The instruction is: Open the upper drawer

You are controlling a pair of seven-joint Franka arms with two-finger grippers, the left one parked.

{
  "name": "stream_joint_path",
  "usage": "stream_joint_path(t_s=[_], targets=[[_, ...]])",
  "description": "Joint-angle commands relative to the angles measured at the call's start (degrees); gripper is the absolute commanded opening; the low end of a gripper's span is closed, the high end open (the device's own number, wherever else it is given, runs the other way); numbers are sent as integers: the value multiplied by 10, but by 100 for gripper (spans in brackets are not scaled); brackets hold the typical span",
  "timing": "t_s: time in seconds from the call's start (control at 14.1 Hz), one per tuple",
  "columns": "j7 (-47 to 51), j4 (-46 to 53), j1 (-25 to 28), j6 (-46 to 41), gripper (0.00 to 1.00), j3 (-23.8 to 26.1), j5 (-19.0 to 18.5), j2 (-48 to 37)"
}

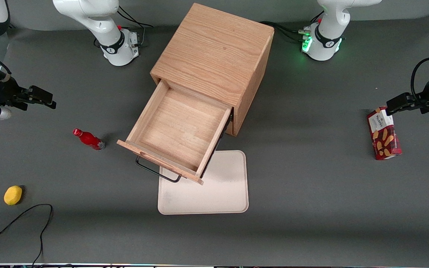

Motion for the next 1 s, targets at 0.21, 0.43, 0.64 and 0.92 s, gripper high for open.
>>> stream_joint_path(t_s=[0.21,0.43,0.64,0.92], targets=[[-49,40,130,-15,100,-137,18,18],[-47,45,125,-15,100,-136,19,20],[-46,47,122,-15,100,-136,19,20],[-45,54,120,-15,100,-135,18,25]])
